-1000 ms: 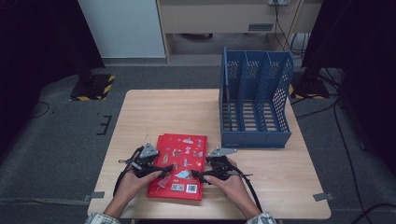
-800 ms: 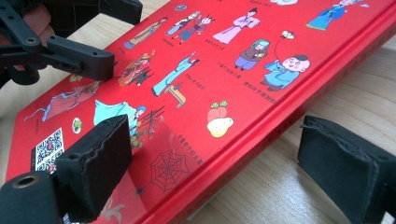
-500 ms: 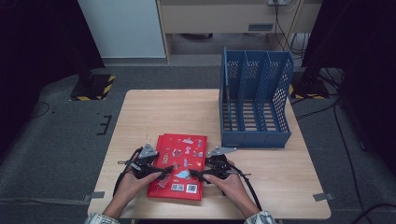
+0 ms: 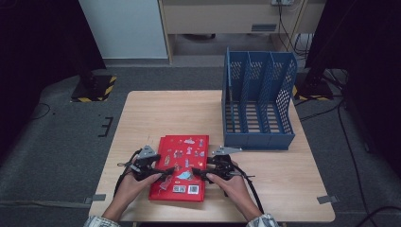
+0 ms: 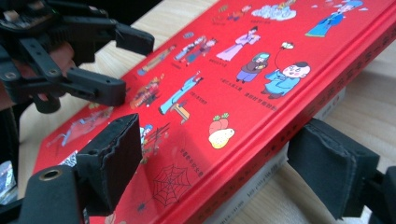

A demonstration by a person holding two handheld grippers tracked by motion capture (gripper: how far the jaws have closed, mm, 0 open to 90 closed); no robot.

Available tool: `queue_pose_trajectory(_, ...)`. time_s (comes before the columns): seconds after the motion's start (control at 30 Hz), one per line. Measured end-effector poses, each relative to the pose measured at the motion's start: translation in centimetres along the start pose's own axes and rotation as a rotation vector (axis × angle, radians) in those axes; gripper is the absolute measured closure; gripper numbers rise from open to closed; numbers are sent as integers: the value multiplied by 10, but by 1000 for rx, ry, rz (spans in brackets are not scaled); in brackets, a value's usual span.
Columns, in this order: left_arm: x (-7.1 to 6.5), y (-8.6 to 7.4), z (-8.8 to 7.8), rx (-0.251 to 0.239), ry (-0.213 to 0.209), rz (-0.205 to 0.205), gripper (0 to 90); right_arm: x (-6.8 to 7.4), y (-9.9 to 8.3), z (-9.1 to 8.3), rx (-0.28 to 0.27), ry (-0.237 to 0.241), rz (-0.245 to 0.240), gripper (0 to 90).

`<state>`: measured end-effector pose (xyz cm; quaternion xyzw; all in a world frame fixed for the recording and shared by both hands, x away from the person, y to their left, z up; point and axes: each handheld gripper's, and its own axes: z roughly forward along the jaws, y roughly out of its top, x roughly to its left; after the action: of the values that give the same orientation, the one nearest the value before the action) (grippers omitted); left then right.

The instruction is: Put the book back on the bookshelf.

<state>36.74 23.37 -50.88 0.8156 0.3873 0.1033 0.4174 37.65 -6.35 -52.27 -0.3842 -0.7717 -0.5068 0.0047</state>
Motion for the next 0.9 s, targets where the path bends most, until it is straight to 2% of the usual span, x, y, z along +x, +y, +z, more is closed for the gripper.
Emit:
queue_pose_trajectory(0.13,2,0,-1,-4,-11,-17,121,2,6,-1,1,-2,-8,180)
queue_pose_trajectory(0.27,2,0,-1,-4,-14,-21,120,3,11,-1,28,-4,-22,180)
queue_pose_trajectory(0.57,5,-1,-3,-19,-38,-39,118,6,21,9,67,-2,-29,176)
queue_pose_trajectory(0.73,6,-1,-3,-31,-49,-46,117,9,27,13,64,2,-28,177)
queue_pose_trajectory(0.9,6,-1,-4,-35,-53,-45,109,9,32,12,65,-14,-28,244)
